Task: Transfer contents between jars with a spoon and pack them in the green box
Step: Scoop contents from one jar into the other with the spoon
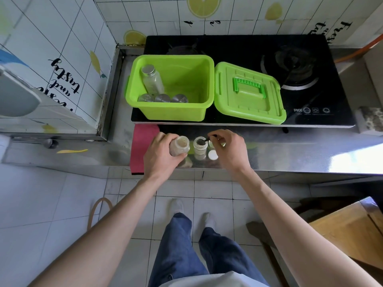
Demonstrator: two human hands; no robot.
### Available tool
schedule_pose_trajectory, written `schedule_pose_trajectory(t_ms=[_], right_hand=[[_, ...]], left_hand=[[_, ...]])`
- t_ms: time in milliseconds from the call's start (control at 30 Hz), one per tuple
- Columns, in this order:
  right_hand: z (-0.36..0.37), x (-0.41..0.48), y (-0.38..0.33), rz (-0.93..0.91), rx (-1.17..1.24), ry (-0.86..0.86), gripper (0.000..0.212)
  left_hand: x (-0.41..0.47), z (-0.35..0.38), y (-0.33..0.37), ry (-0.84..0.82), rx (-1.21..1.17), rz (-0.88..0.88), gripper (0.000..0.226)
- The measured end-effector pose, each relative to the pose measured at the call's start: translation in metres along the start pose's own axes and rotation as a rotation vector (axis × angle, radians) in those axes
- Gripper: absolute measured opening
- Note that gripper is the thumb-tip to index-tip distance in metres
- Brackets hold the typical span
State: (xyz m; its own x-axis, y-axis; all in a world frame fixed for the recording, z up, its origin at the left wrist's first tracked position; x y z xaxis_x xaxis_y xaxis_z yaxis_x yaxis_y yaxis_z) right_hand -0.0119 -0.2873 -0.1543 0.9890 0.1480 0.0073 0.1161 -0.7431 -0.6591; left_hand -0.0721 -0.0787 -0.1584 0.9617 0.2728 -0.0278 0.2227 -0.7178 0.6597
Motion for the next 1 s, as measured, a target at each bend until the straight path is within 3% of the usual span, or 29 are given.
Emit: schedule_pose_trajectory(t_ms=[367, 700, 1000], right_hand=[[0.003, 0.002, -0.011, 0.025, 0.080, -0.047, 0.018], [-0.009, -0.001, -0.029, -0.080, -0.075, 0.009, 0.017], [-0.037, -0.002, -0.045, 0.062, 0.338, 0.096, 0.019]], left_hand=[[-0.005, -0.005, -0.001, 0.005, 0.000, 0.008, 0.051], [-0.002, -0.009, -0.001, 0.011, -0.003, 0.012, 0.051], [0.000, -0.009, 0.002, 0.010, -0.023, 0.001, 0.050]])
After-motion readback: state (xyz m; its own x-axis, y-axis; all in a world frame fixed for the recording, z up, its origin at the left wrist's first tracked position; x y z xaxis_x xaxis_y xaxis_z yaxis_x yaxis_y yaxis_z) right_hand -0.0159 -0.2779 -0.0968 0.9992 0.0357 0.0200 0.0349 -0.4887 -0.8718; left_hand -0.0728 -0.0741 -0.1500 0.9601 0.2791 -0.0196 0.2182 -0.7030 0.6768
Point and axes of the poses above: each hand's wrist, its own x-axis towards the middle knuckle, its own z-axis out of the palm, y = z × x, the point moved 1 cm from there along x, towards the middle knuckle, and after that the axes turned 9 degrees about -x, right-handed, at the moved point
